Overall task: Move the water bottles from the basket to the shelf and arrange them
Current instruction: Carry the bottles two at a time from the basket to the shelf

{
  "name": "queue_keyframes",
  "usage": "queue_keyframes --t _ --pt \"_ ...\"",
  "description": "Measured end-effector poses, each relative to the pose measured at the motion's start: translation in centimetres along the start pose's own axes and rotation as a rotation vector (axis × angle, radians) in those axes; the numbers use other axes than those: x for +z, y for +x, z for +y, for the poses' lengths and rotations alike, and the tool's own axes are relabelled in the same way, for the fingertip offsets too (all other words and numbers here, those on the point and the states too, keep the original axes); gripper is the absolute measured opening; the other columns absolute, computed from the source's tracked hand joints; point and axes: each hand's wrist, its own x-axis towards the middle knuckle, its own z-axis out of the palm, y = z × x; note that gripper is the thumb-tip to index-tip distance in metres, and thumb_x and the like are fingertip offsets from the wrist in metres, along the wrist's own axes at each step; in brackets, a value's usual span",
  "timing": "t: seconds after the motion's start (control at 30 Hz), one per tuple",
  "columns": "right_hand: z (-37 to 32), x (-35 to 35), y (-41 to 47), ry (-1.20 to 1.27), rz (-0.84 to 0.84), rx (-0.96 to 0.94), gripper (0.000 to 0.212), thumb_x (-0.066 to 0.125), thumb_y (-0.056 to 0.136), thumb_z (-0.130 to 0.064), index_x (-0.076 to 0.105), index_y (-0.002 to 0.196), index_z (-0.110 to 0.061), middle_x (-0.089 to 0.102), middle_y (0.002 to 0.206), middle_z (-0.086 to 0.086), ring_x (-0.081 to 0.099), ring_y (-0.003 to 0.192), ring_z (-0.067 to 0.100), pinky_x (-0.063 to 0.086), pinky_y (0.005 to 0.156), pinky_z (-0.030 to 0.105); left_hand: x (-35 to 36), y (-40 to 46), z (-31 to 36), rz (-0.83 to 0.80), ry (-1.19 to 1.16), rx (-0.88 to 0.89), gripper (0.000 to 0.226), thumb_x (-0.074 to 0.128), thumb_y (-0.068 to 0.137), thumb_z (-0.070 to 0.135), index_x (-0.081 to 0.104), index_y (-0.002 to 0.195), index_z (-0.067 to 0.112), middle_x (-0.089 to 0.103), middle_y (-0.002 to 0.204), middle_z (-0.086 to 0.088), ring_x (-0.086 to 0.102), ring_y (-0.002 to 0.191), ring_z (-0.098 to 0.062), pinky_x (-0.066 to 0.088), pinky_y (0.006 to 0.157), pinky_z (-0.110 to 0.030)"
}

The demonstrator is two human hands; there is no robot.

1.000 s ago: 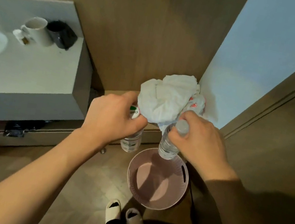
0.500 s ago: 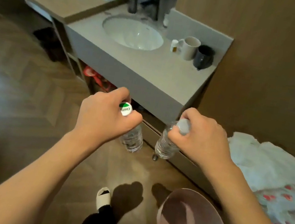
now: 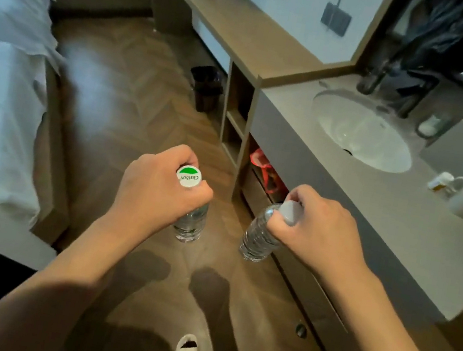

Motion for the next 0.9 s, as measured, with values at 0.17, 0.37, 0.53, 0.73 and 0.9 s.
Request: queue_keyframes --t 0.17,0.37,0.53,0.73,0.9 --pt "-4.5 1.3 7.4 0.012 0.019 -0.047 0.027 0.060 0.078 -0.045 0.057 0.096 -0.024 0.064 0.082 -0.004 0.061 0.075 0.024 0.048 0.065 0.032 -1.8 5.4 -3.9 0.044 -0.019 -0.109 0.021 0.075 0.068 0.033 0.057 0.075 0.026 0.061 0.065 0.009 0.058 0.065 -0.010 0.045 0.057 -0.029" --pt "-7.7 4.0 17.4 0.010 -0.034 -0.154 0.031 0.060 0.078 -0.049 0.057 0.098 -0.024 0.065 0.082 -0.005 0.061 0.075 0.020 0.052 0.067 0.034 -1.3 13.1 -8.6 0.111 -0.015 -0.125 0.023 0.069 0.066 0.037 0.055 0.074 0.022 0.060 0.060 0.003 0.059 0.061 -0.021 0.050 0.058 -0.034" --pt "-10.1 6.1 27.5 0.020 -0.083 -0.263 0.027 0.059 0.079 -0.049 0.056 0.090 -0.025 0.063 0.075 -0.007 0.060 0.069 0.017 0.046 0.057 0.030 -0.9 20.8 -11.9 0.172 0.051 -0.074 0.024 0.066 0.064 0.042 0.057 0.076 0.023 0.061 0.060 0.004 0.061 0.060 -0.020 0.049 0.058 -0.032" --pt "-13.6 6.7 39.5 0.057 -0.106 -0.300 0.027 0.056 0.078 -0.046 0.055 0.090 -0.022 0.064 0.079 -0.002 0.062 0.074 0.025 0.053 0.069 0.038 -2.4 31.8 -15.8 0.205 0.076 -0.079 0.025 0.070 0.066 0.042 0.057 0.075 0.023 0.060 0.060 0.006 0.059 0.057 -0.012 0.047 0.054 -0.031" --pt "-16.7 8.1 48.7 0.091 -0.090 -0.328 0.028 0.059 0.076 -0.044 0.056 0.089 -0.020 0.063 0.075 0.000 0.062 0.071 0.025 0.054 0.066 0.040 -2.5 39.8 -19.5 0.271 0.090 -0.122 0.026 0.072 0.069 0.039 0.056 0.075 0.020 0.060 0.061 0.004 0.058 0.057 -0.010 0.044 0.054 -0.029"
